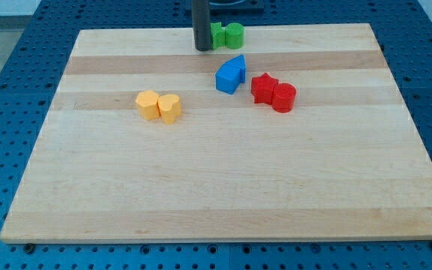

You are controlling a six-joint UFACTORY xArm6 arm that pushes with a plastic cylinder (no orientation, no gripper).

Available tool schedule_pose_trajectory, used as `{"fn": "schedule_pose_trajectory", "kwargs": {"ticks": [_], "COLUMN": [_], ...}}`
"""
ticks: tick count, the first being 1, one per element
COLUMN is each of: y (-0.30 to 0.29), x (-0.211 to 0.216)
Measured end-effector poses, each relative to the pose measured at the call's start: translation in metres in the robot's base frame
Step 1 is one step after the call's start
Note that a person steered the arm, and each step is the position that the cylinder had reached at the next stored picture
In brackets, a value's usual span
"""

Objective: Move the blue cube into the blue triangle

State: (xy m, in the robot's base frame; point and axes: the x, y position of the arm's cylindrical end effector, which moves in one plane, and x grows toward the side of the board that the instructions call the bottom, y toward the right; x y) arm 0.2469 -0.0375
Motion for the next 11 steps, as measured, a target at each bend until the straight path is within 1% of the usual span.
{"fn": "schedule_pose_trajectory", "kwargs": {"ticks": [1,2,3,4,5,6,7,9,11], "y": [0.001,-0.011,-0.058,-0.096,-0.091,-0.064,-0.019,0.049,0.057], "x": [0.000,0.000,0.004,0.039,0.098,0.134,0.136,0.124,0.093]}}
